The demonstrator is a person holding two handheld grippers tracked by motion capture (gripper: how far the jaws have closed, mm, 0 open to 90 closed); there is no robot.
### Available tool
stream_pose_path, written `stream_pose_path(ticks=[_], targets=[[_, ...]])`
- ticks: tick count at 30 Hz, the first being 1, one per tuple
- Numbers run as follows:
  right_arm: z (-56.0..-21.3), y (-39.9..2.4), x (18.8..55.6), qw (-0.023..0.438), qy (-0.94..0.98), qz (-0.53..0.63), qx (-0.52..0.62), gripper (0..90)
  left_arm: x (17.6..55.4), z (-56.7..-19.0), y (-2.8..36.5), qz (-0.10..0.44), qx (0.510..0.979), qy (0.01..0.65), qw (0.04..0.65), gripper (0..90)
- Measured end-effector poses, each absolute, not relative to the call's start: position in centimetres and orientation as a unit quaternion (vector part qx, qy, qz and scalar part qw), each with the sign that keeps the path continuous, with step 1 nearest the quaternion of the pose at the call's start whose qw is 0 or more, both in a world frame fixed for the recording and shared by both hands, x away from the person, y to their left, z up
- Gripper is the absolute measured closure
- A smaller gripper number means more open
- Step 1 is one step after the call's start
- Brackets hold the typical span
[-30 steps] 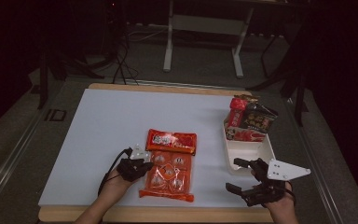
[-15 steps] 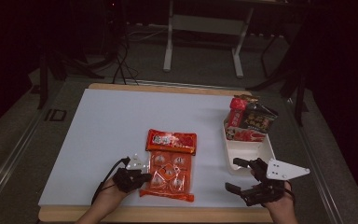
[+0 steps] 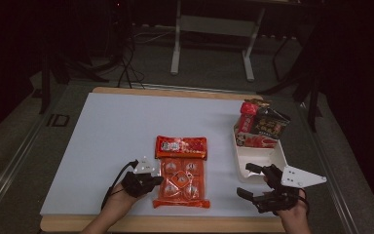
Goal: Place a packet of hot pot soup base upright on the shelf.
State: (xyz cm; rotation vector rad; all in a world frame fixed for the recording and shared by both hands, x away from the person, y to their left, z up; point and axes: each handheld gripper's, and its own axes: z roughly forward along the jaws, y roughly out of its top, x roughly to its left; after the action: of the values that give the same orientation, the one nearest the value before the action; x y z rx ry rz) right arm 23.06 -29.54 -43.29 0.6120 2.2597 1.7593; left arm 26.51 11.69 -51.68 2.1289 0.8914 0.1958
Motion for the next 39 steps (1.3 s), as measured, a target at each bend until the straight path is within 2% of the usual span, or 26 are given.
stream_pose_path(ticks=[2, 4, 7, 13, 14, 16, 18, 22, 31, 34, 39], targets=[[-43.1, -29.7, 23.0, 0.119, 0.763, 0.599, 0.209, 15.1, 26.9, -51.2, 12.0, 0.078, 0.832, 0.360, 0.415, 89.7], [-43.0, -29.9, 22.9, 0.124, 0.763, 0.598, 0.210, 15.1, 27.2, -50.6, 12.3, 0.083, 0.827, 0.363, 0.422, 84.5], [-43.1, -30.0, 22.9, 0.135, 0.766, 0.592, 0.211, 14.5, 27.6, -50.0, 12.5, 0.086, 0.821, 0.362, 0.434, 81.2], [-43.0, -29.8, 22.7, 0.150, 0.767, 0.588, 0.211, 12.2, 29.0, -49.3, 12.6, 0.084, 0.808, 0.369, 0.450, 65.8], [-43.0, -29.8, 22.7, 0.149, 0.766, 0.588, 0.213, 12.1, 29.2, -49.3, 12.6, 0.083, 0.807, 0.369, 0.453, 65.6], [-42.9, -29.9, 22.7, 0.137, 0.765, 0.591, 0.217, 12.2, 29.7, -49.2, 12.5, 0.081, 0.804, 0.376, 0.452, 58.6], [-42.9, -29.9, 22.7, 0.130, 0.767, 0.590, 0.218, 12.1, 30.2, -49.2, 12.5, 0.087, 0.803, 0.381, 0.451, 55.2], [-42.9, -29.7, 22.5, 0.142, 0.769, 0.583, 0.219, 10.6, 31.2, -49.3, 12.6, 0.101, 0.801, 0.388, 0.445, 48.6], [-43.0, -29.2, 22.3, 0.141, 0.775, 0.579, 0.209, 10.3, 33.4, -50.2, 13.3, 0.116, 0.787, 0.415, 0.442, 40.0], [-43.0, -28.9, 22.1, 0.137, 0.785, 0.569, 0.204, 13.0, 34.2, -50.5, 13.4, 0.125, 0.785, 0.423, 0.436, 36.1], [-43.1, -28.8, 22.0, 0.139, 0.785, 0.567, 0.205, 13.3, 35.3, -51.3, 13.5, 0.111, 0.790, 0.426, 0.428, 31.5]])
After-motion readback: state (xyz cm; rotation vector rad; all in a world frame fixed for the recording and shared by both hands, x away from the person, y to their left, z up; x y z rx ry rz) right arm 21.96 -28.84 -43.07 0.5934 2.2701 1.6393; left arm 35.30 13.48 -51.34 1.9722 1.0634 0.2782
